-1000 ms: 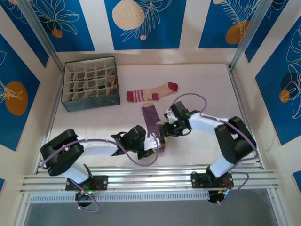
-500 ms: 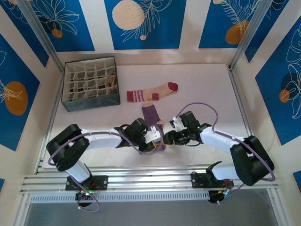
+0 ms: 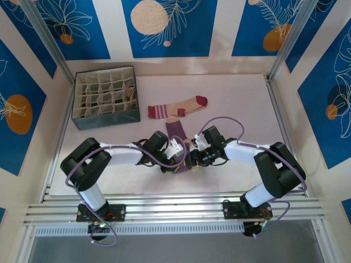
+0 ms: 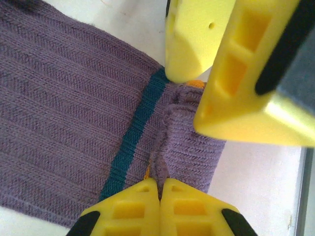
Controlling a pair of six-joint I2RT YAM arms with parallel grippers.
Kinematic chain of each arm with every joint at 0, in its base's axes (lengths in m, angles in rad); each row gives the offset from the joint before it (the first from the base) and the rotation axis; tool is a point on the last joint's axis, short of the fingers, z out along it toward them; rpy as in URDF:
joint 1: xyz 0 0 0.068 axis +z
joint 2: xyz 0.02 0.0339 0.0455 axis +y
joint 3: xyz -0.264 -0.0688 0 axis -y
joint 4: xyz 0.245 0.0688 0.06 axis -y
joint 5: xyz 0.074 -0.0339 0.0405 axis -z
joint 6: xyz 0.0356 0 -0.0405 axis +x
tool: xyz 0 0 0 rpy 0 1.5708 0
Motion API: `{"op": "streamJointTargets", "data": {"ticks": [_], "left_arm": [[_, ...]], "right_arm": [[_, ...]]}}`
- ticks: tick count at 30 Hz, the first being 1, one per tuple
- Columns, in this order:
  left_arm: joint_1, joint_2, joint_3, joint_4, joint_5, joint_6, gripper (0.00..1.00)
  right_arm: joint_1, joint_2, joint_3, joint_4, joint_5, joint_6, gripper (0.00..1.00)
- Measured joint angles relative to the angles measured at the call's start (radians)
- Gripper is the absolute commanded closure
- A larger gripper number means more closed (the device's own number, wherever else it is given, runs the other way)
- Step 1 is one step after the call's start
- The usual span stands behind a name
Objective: Roll the socks
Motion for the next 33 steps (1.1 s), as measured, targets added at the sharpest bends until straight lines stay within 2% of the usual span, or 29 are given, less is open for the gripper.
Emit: {"op": "streamJointTargets", "data": {"ticks": [3,6,8,11,19,22,28,33], "left_arm": [[0.000,0.005,0.001,0.008,0.000,-0.001,1.00],[0.000,0.005,0.000,0.016,-0.001,0.000,0.99],[0.000,0.005,-0.001,0.026,-0.002,0.005,0.94],[0.000,-0.013,-0.021,0.056,-0.012,0.038,0.87],[0.001,-0.245,-0.177,0.170,-0.020,0.257,0.85],[-0.008,-0.292,-0.209,0.198,-0.035,0.375,0.78],[-0.112,-0.296,-0.243,0.207,-0.176,0.597,0.72],[-0.165,-0.240,-0.242,0.255,-0.284,0.703,0.63]], "right_arm": [[0.015,0.011,0.016,-0.011,0.010,-0.005,0.57],[0.027,0.036,0.042,-0.045,0.045,-0.006,0.75],[0.029,0.062,0.066,-0.084,0.078,0.006,0.87],[0.029,0.100,0.116,-0.150,0.108,0.032,0.95],[0.014,0.147,0.187,-0.256,0.112,0.058,1.00],[0.002,0.170,0.209,-0.284,0.090,0.058,1.00],[-0.007,0.210,0.255,-0.345,0.070,0.053,1.00],[-0.009,0.225,0.270,-0.367,0.060,0.049,1.00]]}}
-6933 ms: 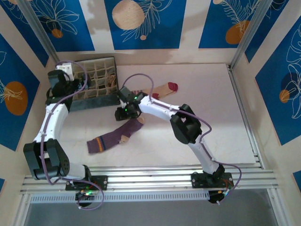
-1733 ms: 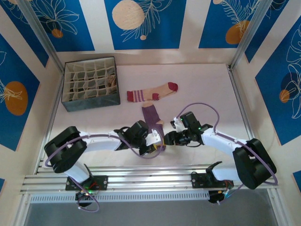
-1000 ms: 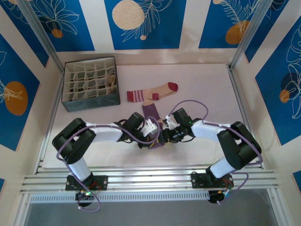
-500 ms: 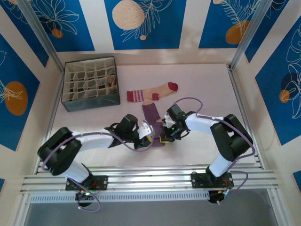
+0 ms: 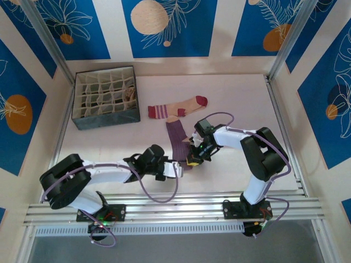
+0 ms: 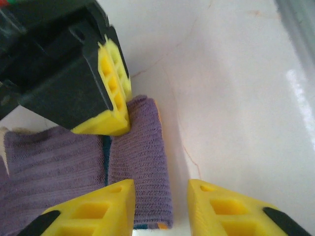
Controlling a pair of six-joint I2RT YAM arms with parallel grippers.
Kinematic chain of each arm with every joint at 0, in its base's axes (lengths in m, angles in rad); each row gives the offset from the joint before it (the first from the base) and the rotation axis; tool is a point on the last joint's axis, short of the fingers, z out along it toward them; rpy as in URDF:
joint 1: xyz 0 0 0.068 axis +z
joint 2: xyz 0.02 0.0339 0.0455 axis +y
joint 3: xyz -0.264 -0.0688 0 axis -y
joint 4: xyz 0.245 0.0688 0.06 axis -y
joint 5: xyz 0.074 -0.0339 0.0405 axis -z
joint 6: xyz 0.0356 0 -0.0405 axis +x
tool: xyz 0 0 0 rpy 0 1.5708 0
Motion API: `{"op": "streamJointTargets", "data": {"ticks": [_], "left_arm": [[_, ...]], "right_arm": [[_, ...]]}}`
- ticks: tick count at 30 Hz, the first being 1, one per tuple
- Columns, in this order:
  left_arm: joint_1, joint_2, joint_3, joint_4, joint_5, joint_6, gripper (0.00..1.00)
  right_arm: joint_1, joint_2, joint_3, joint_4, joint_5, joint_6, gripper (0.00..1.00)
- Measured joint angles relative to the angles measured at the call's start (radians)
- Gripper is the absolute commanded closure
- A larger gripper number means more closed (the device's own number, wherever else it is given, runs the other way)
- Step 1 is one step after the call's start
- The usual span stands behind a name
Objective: Roll the socks
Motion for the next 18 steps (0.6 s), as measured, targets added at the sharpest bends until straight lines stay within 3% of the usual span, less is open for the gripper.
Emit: {"op": "streamJointTargets", "data": {"ticks": [8,10,12,13,15,18], "left_arm": [[-0.012,0.119,0.000,0.089,-0.097,0.080,0.63],[-0.017,0.128,0.000,0.105,-0.105,0.089,0.71],[-0.022,0.140,0.001,0.117,-0.109,0.100,0.96],[-0.026,0.153,0.005,0.132,-0.119,0.108,1.00],[-0.028,0.161,0.023,0.127,-0.123,0.113,1.00],[-0.026,0.161,0.061,0.058,-0.108,0.100,1.00]], "right_arm": [[-0.001,0.006,0.002,-0.011,-0.014,-0.003,1.00],[-0.001,0.006,0.003,-0.012,-0.015,-0.009,0.98],[-0.001,0.006,0.003,-0.012,-0.014,-0.014,0.86],[-0.001,0.005,0.002,-0.014,-0.010,-0.019,0.74],[-0.003,-0.014,-0.009,-0.012,-0.006,-0.016,0.58],[-0.014,-0.099,-0.057,0.005,0.009,-0.014,0.56]]}}
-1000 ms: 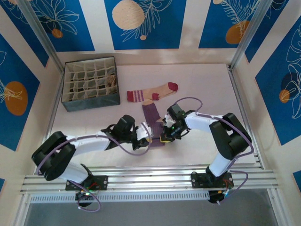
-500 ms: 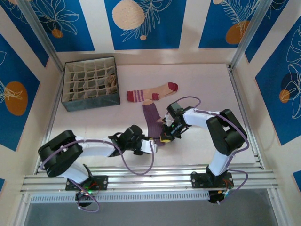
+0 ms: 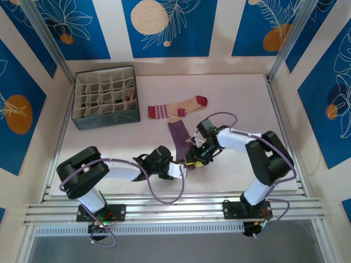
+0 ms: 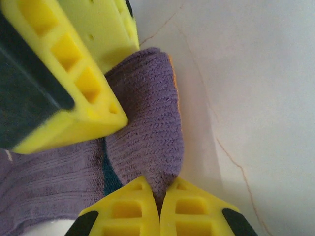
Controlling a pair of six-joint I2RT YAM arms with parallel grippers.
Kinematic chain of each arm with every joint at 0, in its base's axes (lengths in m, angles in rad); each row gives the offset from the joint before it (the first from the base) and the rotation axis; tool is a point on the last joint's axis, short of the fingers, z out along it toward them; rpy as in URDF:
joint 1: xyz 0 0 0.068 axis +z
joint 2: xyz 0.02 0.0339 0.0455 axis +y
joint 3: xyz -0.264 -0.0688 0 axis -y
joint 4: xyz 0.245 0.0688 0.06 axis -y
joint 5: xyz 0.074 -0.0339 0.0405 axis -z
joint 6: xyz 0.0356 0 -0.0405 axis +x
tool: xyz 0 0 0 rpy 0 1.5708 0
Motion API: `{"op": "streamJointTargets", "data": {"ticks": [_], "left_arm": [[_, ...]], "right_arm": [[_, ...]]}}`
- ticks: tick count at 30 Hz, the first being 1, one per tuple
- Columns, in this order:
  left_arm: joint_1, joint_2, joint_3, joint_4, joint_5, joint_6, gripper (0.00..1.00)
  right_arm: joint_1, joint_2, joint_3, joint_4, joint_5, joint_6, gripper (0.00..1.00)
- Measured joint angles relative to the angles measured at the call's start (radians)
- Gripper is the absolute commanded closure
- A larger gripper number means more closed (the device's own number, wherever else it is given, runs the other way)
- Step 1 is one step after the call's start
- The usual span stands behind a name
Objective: Roll the socks
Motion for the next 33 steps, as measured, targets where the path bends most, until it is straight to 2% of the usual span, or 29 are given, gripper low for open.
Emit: {"op": "streamJointTargets", "data": {"ticks": [1,5,8,11,15,21,26,33], "left_arm": [[0.004,0.000,0.018,-0.034,0.016,-0.012,1.00],[0.031,0.007,0.097,-0.173,0.113,-0.081,1.00],[0.060,0.024,0.138,-0.247,0.199,-0.149,1.00],[0.088,0.045,0.166,-0.299,0.278,-0.206,1.00],[0.126,0.076,0.201,-0.347,0.373,-0.269,1.00],[0.211,0.104,0.225,-0.394,0.527,-0.364,1.00],[0.265,0.156,0.263,-0.442,0.640,-0.440,1.00],[0.322,0.211,0.303,-0.484,0.726,-0.590,1.00]], "right_arm": [[-0.010,-0.033,-0.023,0.003,0.003,0.002,0.60],[-0.064,-0.142,-0.095,0.029,-0.009,0.016,0.85],[-0.076,-0.177,-0.128,0.084,-0.055,0.012,0.87],[-0.071,-0.169,-0.158,0.150,-0.108,0.011,0.82],[-0.059,-0.116,-0.180,0.220,-0.162,0.006,0.68],[-0.051,-0.056,-0.187,0.290,-0.216,-0.002,0.58],[-0.046,-0.045,-0.187,0.325,-0.245,-0.012,0.54],[-0.017,-0.045,-0.187,0.348,-0.245,-0.042,0.53]]}}
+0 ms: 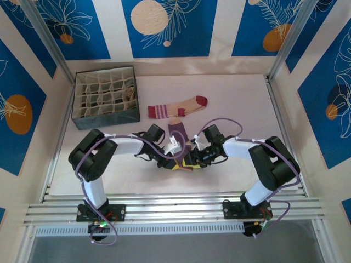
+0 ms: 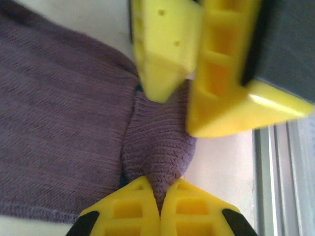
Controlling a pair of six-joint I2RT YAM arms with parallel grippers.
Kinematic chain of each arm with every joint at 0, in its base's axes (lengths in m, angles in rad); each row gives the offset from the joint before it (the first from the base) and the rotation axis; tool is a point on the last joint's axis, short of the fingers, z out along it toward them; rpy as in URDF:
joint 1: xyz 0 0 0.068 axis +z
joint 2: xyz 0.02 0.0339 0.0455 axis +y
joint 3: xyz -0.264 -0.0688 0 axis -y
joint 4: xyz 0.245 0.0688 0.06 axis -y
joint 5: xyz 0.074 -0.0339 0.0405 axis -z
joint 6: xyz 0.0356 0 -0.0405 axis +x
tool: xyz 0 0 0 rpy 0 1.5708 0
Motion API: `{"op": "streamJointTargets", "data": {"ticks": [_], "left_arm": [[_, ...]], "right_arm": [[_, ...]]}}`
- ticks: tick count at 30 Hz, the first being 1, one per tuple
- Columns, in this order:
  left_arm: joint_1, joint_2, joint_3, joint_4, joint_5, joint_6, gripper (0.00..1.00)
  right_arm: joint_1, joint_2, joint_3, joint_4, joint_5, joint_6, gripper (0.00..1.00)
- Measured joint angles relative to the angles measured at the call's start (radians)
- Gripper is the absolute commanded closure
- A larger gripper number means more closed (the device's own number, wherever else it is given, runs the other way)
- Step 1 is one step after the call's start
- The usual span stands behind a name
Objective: Roll the socks
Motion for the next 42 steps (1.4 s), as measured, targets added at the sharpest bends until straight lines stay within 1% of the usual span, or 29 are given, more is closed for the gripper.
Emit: {"op": "streamJointTargets", "data": {"ticks": [7,9,11,13,15,18,20,24,25,27,33,34,35,37,38,40,42], "left_arm": [[0.035,0.050,0.039,-0.039,0.050,-0.137,1.00],[0.040,0.062,0.049,-0.051,0.061,-0.159,1.00],[0.045,0.068,0.050,-0.054,0.072,-0.174,1.00],[0.050,0.069,0.049,-0.054,0.077,-0.191,1.00],[0.052,0.069,0.049,-0.053,0.079,-0.204,1.00],[0.056,0.069,0.042,-0.038,0.084,-0.227,1.00],[0.061,0.069,0.037,-0.024,0.090,-0.244,1.00],[0.071,0.069,0.032,-0.014,0.095,-0.266,1.00],[0.072,0.069,0.031,-0.012,0.097,-0.270,1.00],[0.076,0.069,0.029,-0.009,0.099,-0.274,1.00],[0.089,0.068,0.016,0.010,0.109,-0.293,1.00],[0.092,0.067,0.013,0.014,0.110,-0.298,1.00],[0.095,0.065,0.010,0.017,0.110,-0.300,1.00],[0.101,0.059,0.004,0.023,0.109,-0.303,1.00],[0.103,0.055,0.001,0.025,0.108,-0.303,1.00],[0.105,0.039,-0.013,0.030,0.097,-0.299,0.95],[0.105,0.009,-0.044,0.054,0.079,-0.288,0.90]], "right_arm": [[0.037,-0.001,0.007,0.003,0.040,-0.027,0.54],[0.050,-0.001,0.019,-0.012,0.064,-0.038,0.58],[0.064,-0.001,0.035,-0.038,0.097,-0.055,0.64],[0.076,0.000,0.053,-0.067,0.133,-0.069,0.67],[0.084,0.000,0.069,-0.091,0.159,-0.082,0.66],[0.098,0.000,0.088,-0.120,0.192,-0.097,0.59],[0.114,0.000,0.100,-0.132,0.211,-0.111,0.57],[0.156,0.000,0.119,-0.147,0.259,-0.131,0.58],[0.164,0.000,0.122,-0.150,0.270,-0.135,0.61],[0.174,0.004,0.127,-0.154,0.290,-0.143,0.63],[0.198,0.034,0.166,-0.183,0.334,-0.142,0.61],[0.206,0.040,0.176,-0.190,0.347,-0.142,0.64],[0.215,0.046,0.187,-0.197,0.360,-0.146,0.71],[0.232,0.059,0.205,-0.211,0.392,-0.155,0.89],[0.236,0.065,0.211,-0.214,0.399,-0.159,0.94],[0.238,0.072,0.223,-0.225,0.393,-0.163,0.99],[0.229,0.082,0.235,-0.240,0.365,-0.169,1.00]]}}
